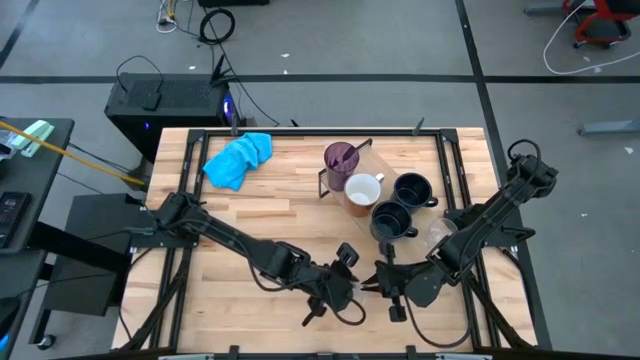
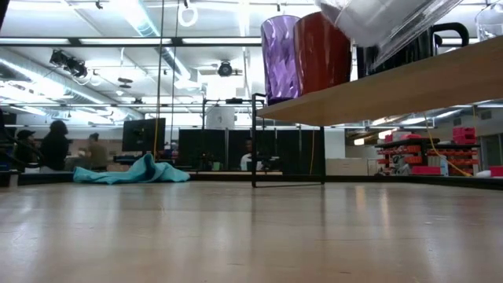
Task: Stack small to large cups/mugs on shelf
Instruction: Put the transparent mug on the shelf aligned with the other transparent mug
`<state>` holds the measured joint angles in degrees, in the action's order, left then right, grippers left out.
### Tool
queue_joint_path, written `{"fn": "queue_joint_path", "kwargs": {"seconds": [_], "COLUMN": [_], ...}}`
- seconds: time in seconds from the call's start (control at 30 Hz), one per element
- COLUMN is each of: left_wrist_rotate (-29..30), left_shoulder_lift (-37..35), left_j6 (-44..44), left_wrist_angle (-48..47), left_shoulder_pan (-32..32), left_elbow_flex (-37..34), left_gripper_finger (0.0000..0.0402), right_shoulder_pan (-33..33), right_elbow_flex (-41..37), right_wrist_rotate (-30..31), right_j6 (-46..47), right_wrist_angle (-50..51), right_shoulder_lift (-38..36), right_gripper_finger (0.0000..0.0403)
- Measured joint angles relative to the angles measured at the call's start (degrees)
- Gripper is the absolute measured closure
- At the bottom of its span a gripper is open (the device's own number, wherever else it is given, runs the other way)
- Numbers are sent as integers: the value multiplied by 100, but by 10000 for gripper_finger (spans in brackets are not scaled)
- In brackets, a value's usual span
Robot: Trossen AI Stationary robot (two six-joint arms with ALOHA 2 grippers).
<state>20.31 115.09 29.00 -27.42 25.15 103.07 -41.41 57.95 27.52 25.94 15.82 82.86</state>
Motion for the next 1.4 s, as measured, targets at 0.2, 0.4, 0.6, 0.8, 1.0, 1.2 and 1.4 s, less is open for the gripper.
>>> {"fn": "queue_joint_path", "kwargs": {"seconds": [0.2, 0.4, 0.6, 0.8, 1.0, 1.2, 1.4], "left_wrist_rotate": [42, -55, -206, -229, -464, -853, -853], "left_shoulder_lift": [-208, -714, -1187, -1662, -2048, -1922, -1776], "left_j6": [-118, -493, -919, -1036, -1195, -1417, -1676], "left_wrist_angle": [-103, -680, -677, 410, 1745, 3461, 4083], "left_shoulder_pan": [108, 248, 371, 363, 312, 192, 120], "left_elbow_flex": [0, 2, -683, -2153, -3066, -3650, -3704], "left_gripper_finger": [215, 146, 152, 188, 218, 235, 248], "right_shoulder_pan": [-2, -44, -347, -580, -704, -792, -928], "right_elbow_flex": [0, 2, 2, 2, 7, 7, 9], "right_wrist_rotate": [-34, -56, -10, 95, 129, 724, 669], "right_j6": [8, 275, 301, -83, -342, -165, -141], "right_wrist_angle": [181, 555, 631, 923, 1560, 2297, 2412], "right_shoulder_lift": [-315, -583, -1029, -1540, -2094, -2382, -2411], "right_gripper_finger": [374, 373, 373, 372, 371, 371, 371]}}
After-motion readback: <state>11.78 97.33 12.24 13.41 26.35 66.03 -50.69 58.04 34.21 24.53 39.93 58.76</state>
